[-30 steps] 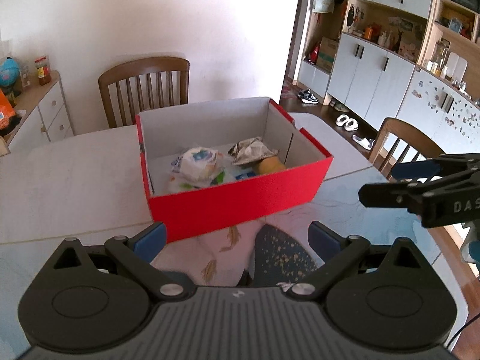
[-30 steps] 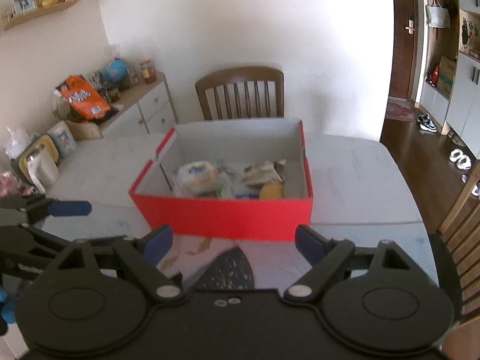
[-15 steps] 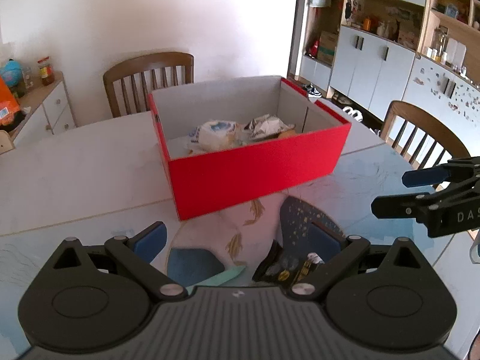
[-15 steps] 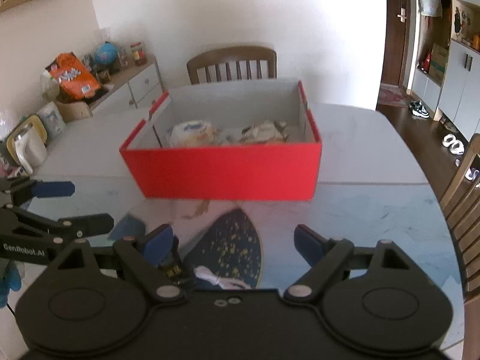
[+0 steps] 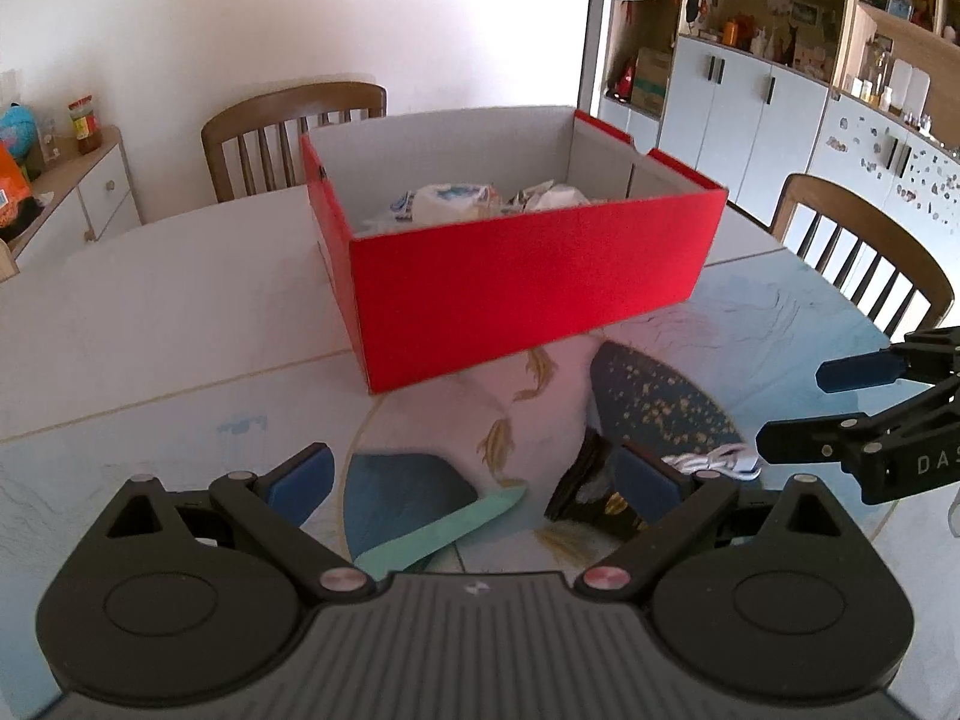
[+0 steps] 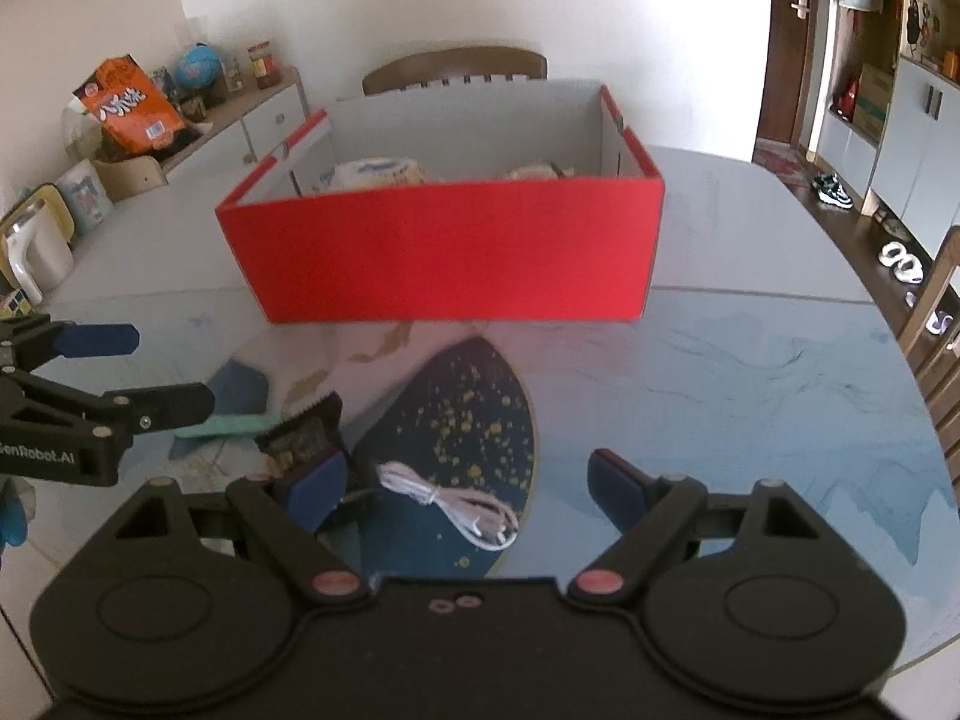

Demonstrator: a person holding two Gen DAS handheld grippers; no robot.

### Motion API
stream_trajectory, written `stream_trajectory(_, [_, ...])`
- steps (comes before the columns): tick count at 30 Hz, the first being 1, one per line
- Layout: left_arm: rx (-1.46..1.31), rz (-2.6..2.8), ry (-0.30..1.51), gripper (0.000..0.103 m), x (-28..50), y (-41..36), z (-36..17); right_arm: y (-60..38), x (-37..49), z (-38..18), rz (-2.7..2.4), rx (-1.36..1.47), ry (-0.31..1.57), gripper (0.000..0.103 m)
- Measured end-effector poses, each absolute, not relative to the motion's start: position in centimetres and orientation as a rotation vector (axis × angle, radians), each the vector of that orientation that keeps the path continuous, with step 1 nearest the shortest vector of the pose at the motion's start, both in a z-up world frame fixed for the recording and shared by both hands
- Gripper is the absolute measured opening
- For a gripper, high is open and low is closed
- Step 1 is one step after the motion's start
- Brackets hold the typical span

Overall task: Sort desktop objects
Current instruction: 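Withdraw both grippers from the box toward the remaining table items, then grasp the mint-green stick with the left gripper while the right grasps the white cable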

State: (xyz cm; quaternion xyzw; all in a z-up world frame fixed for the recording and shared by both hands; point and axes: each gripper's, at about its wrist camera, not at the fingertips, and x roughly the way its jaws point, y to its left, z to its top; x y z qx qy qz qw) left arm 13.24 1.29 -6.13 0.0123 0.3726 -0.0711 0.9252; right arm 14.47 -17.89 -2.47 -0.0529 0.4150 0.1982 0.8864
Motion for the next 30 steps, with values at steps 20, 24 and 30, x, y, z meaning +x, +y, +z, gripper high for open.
stream_trajectory(20, [0.063, -0.158, 0.783, 0.094, 14.4, 2.5, -11.2, -17.3, 14.5, -7.2, 0.362, -0.113, 0.913, 0.079])
stream_trajectory(24, [0.068, -0.164, 0.792, 0.089, 14.8, 2.7, -12.0, -17.1, 14.5, -7.3, 0.356, -0.119, 0.907, 0.076])
stream_trajectory(30, [0.079, -0.17, 0.775, 0.083, 14.6, 2.9, -12.3, -16.9, 14.2, -7.4, 0.345, -0.134, 0.892, 0.073])
